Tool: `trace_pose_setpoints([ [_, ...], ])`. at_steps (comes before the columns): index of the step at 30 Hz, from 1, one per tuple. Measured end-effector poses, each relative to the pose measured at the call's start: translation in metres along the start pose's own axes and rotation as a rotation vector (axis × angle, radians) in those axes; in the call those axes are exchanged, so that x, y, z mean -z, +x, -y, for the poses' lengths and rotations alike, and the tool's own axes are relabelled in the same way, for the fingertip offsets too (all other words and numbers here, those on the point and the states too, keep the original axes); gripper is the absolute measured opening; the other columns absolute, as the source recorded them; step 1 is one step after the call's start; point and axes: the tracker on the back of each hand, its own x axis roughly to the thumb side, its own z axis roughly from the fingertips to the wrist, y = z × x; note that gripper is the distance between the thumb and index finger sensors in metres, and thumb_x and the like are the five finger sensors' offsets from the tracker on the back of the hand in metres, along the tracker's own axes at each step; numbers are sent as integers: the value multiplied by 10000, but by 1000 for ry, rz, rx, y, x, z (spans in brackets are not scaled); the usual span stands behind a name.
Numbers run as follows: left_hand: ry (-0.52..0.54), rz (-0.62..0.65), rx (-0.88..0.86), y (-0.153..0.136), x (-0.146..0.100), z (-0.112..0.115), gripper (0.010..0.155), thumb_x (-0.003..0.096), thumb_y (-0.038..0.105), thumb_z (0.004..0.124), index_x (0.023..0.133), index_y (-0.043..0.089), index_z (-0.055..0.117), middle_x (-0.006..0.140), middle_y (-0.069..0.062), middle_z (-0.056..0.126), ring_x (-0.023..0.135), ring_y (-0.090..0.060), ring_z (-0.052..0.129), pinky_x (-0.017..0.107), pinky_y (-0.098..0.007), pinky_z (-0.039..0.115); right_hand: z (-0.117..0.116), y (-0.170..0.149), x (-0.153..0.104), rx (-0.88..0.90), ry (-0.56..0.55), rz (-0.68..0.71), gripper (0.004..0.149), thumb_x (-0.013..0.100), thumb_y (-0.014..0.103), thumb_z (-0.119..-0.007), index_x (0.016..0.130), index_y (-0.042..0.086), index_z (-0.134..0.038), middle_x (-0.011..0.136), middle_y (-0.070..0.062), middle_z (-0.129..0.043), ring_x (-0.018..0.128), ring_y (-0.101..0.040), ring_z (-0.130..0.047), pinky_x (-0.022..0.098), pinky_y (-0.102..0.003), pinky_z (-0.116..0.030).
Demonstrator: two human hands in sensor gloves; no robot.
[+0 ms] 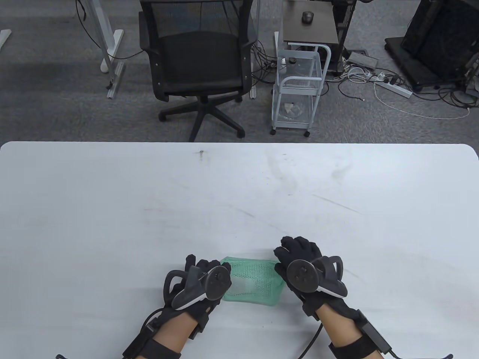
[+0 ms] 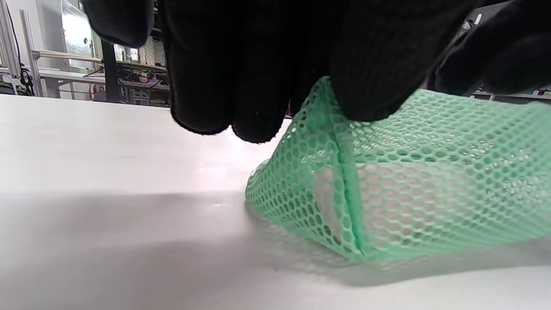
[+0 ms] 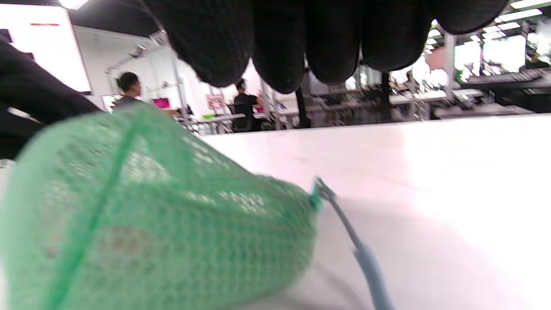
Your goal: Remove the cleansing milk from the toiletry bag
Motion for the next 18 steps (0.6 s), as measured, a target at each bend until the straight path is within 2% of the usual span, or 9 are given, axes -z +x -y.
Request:
trace_pose_setpoints([
  [2, -3, 0, 2, 0, 0, 0, 499, 488, 416, 907, 954, 237, 882, 1003, -84, 950, 888, -421, 945, 736, -685, 564, -8, -9, 5, 28, 76, -61, 522, 553, 334, -847, 975, 28, -814, 1105, -329, -683, 901, -682, -670, 628, -756, -565],
  [7, -5, 2, 19, 3, 0, 1, 499, 488, 419, 907, 952, 238, 884, 1000, -85, 953, 887, -419, 947, 736, -683, 566, -25, -25, 12, 98, 187, -183, 583, 559, 349, -838, 1017, -2, -756, 1135, -375, -577, 907, -725, -588, 629, -772, -520],
  [13, -9, 6, 20, 5, 0, 2, 508, 488, 425, 906, 959, 240, 877, 1008, -84, 946, 891, -420, 942, 736, -681, 567, -36, -27, 16, 64, 236, -232, 579, 559, 315, -846, 1031, -3, -739, 1152, -386, -516, 913, -740, -545, 632, -780, -496],
  [18, -10, 6, 19, 6, 0, 2, 513, 487, 428, 905, 963, 239, 873, 1009, -87, 944, 893, -423, 939, 736, -681, 566, -42, -20, 19, 7, 250, -210, 522, 554, 279, -861, 993, 8, -788, 1153, -367, -533, 916, -733, -554, 634, -776, -506],
])
